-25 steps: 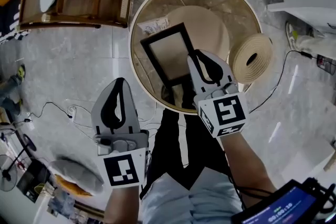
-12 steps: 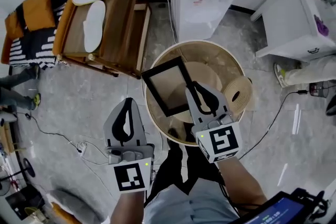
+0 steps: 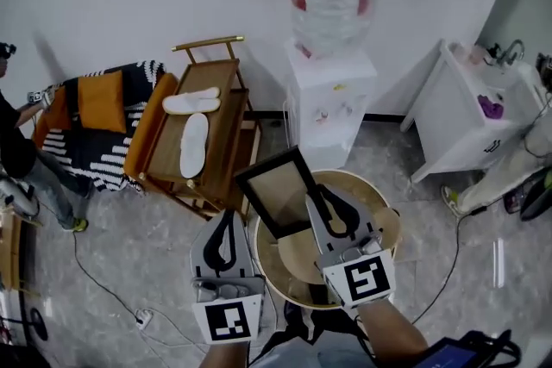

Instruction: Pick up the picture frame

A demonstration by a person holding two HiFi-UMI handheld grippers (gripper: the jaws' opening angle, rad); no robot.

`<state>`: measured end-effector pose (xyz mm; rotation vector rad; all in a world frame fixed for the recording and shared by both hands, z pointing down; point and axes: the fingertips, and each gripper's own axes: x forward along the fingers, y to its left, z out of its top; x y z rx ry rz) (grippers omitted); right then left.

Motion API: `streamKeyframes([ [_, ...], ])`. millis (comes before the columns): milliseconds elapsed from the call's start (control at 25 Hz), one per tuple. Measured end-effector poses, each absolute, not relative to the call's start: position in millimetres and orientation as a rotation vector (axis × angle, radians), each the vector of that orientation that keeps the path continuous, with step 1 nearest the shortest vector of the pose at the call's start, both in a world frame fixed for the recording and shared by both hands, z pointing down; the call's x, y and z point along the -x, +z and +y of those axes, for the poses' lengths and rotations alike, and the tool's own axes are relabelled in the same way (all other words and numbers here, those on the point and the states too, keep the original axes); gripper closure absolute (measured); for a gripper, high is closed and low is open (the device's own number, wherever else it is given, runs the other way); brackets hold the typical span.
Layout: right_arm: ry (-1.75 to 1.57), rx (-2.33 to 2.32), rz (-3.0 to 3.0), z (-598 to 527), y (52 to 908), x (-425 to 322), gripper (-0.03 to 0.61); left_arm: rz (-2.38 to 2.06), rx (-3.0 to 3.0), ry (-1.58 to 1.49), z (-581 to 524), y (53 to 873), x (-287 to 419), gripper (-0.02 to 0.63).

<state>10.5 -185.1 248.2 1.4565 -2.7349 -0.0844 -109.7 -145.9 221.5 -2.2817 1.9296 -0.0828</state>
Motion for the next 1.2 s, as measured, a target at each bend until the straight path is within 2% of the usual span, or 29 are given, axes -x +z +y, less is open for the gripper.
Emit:
streamKeyframes([
  [280,-0.324,-1.531,-2.775,-157,162,-20,0.495,1.847,2.190,0.047,-121,143,104,0.598],
  [560,-0.446,-1.597,-2.764,-140,114,-39,0.495,1.768,2.131,0.133,-110,93,91,0.598],
  [1200,-0.534,-1.672,-2.728,-131,95,-53,0.497,1.694,2.155,0.159,-105,79,72,0.598],
])
